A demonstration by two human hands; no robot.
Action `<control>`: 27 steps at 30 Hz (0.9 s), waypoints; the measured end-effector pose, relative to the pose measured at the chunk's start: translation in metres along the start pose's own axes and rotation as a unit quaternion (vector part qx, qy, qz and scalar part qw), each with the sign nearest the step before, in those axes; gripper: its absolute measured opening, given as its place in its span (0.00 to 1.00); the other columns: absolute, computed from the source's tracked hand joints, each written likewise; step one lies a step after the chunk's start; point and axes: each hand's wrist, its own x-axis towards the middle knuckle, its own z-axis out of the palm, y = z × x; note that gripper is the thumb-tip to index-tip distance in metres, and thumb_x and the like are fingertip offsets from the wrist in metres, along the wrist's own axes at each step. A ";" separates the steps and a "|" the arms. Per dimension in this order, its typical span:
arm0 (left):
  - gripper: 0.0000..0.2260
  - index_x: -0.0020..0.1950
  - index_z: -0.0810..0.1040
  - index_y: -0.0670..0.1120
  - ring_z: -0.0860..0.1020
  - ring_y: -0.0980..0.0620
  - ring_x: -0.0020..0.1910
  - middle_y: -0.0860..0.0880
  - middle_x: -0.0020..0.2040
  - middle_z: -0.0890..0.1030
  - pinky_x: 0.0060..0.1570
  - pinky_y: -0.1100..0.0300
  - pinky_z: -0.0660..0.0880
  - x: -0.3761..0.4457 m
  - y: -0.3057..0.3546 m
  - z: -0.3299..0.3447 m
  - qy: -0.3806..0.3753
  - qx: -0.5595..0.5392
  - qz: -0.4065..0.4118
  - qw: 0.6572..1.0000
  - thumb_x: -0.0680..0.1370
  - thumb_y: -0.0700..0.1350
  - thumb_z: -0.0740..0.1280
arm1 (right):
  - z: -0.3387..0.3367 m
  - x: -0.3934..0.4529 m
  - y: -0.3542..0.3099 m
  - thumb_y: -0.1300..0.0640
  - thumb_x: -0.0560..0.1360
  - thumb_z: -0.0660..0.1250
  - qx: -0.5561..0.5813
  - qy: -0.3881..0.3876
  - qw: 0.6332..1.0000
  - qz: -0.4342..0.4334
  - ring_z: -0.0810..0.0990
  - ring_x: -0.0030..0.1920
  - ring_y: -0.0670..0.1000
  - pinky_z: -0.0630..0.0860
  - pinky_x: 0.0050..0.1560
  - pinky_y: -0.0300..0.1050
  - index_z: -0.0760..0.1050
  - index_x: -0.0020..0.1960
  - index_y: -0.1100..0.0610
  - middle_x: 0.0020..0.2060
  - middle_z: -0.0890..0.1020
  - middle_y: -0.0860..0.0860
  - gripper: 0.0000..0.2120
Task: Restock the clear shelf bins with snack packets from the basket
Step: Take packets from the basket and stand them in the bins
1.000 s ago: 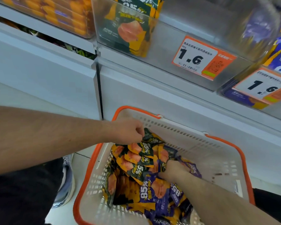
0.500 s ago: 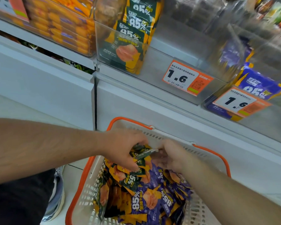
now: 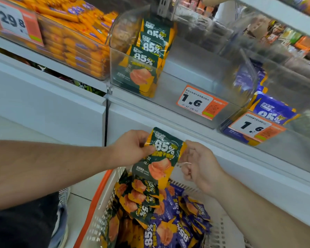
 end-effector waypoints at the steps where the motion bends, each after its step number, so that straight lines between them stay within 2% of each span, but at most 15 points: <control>1: 0.03 0.46 0.81 0.46 0.84 0.44 0.47 0.47 0.44 0.86 0.50 0.47 0.80 0.002 0.004 0.001 0.011 -0.030 -0.002 0.999 0.76 0.45 0.70 | 0.003 -0.004 -0.003 0.46 0.75 0.66 -0.022 -0.007 0.999 -0.031 0.64 0.26 0.49 0.58 0.31 0.43 0.74 0.41 0.55 0.32 0.71 0.53 0.13; 4: 0.07 0.40 0.80 0.45 0.82 0.48 0.38 0.50 0.37 0.84 0.43 0.54 0.78 0.008 0.018 0.002 0.049 -0.087 0.002 0.995 0.78 0.42 0.70 | 0.012 -0.010 -0.016 0.55 0.78 0.68 -0.115 0.008 0.986 -0.121 0.62 0.27 0.50 0.58 0.31 0.44 0.76 0.45 0.60 0.28 0.67 0.54 0.08; 5: 0.06 0.41 0.80 0.45 0.82 0.49 0.39 0.50 0.38 0.84 0.45 0.55 0.78 0.010 0.022 0.000 0.048 -0.118 -0.002 0.992 0.77 0.44 0.71 | 0.015 -0.011 -0.021 0.58 0.79 0.67 -0.118 0.018 0.981 -0.151 0.62 0.25 0.49 0.59 0.30 0.43 0.77 0.44 0.60 0.26 0.69 0.52 0.07; 7: 0.05 0.46 0.81 0.45 0.82 0.50 0.42 0.47 0.43 0.85 0.48 0.55 0.77 0.010 0.026 -0.005 0.020 -0.145 -0.023 0.989 0.75 0.45 0.74 | 0.017 -0.013 -0.033 0.61 0.79 0.66 -0.106 0.039 0.972 -0.208 0.64 0.23 0.47 0.62 0.27 0.39 0.78 0.42 0.58 0.24 0.73 0.48 0.08; 9: 0.06 0.48 0.81 0.45 0.81 0.54 0.41 0.46 0.43 0.85 0.44 0.59 0.76 0.007 0.026 -0.008 -0.034 -0.121 -0.032 0.992 0.73 0.41 0.75 | 0.017 -0.014 -0.045 0.62 0.80 0.65 -0.096 0.055 0.963 -0.246 0.66 0.22 0.47 0.64 0.25 0.37 0.77 0.42 0.59 0.24 0.74 0.48 0.08; 12: 0.10 0.45 0.83 0.46 0.81 0.57 0.39 0.51 0.40 0.85 0.43 0.63 0.77 0.004 0.029 -0.008 -0.053 -0.122 -0.016 0.991 0.71 0.32 0.74 | 0.016 -0.012 -0.055 0.62 0.80 0.65 -0.077 0.053 0.966 -0.242 0.65 0.21 0.49 0.64 0.25 0.39 0.77 0.44 0.65 0.30 0.74 0.56 0.08; 16: 0.10 0.51 0.84 0.41 0.83 0.52 0.48 0.47 0.48 0.86 0.52 0.58 0.80 0.006 0.037 -0.011 -0.012 -0.107 0.025 0.994 0.71 0.31 0.74 | 0.014 -0.016 -0.060 0.62 0.80 0.63 -0.030 0.018 0.976 -0.217 0.63 0.20 0.50 0.61 0.25 0.41 0.75 0.40 0.61 0.24 0.72 0.53 0.11; 19: 0.09 0.51 0.84 0.43 0.83 0.47 0.52 0.46 0.49 0.86 0.54 0.54 0.80 0.005 0.044 -0.013 0.005 -0.119 0.044 0.992 0.72 0.34 0.75 | 0.014 -0.023 -0.074 0.62 0.80 0.63 -0.043 0.023 0.966 -0.254 0.64 0.20 0.49 0.61 0.24 0.40 0.75 0.40 0.60 0.23 0.72 0.52 0.11; 22: 0.06 0.43 0.84 0.48 0.82 0.51 0.43 0.52 0.40 0.85 0.49 0.53 0.80 0.005 0.051 -0.016 0.044 -0.138 0.058 0.988 0.68 0.43 0.77 | 0.016 -0.025 -0.099 0.62 0.80 0.63 -0.050 0.054 0.952 -0.296 0.64 0.18 0.47 0.60 0.23 0.38 0.75 0.40 0.61 0.21 0.71 0.52 0.10; 25: 0.14 0.42 0.82 0.49 0.79 0.46 0.42 0.53 0.38 0.83 0.53 0.44 0.77 0.009 0.053 -0.022 0.046 -0.146 0.064 0.986 0.63 0.52 0.81 | 0.025 -0.028 -0.133 0.62 0.79 0.65 -0.071 0.098 0.928 -0.353 0.66 0.17 0.47 0.60 0.23 0.36 0.75 0.45 0.67 0.27 0.73 0.60 0.09; 27: 0.13 0.42 0.82 0.50 0.77 0.47 0.42 0.54 0.37 0.82 0.53 0.43 0.76 0.010 0.054 -0.022 0.038 -0.139 0.066 0.987 0.63 0.52 0.80 | 0.033 -0.030 -0.158 0.62 0.79 0.65 -0.073 0.119 0.909 -0.394 0.67 0.17 0.47 0.62 0.22 0.35 0.77 0.41 0.63 0.27 0.74 0.58 0.08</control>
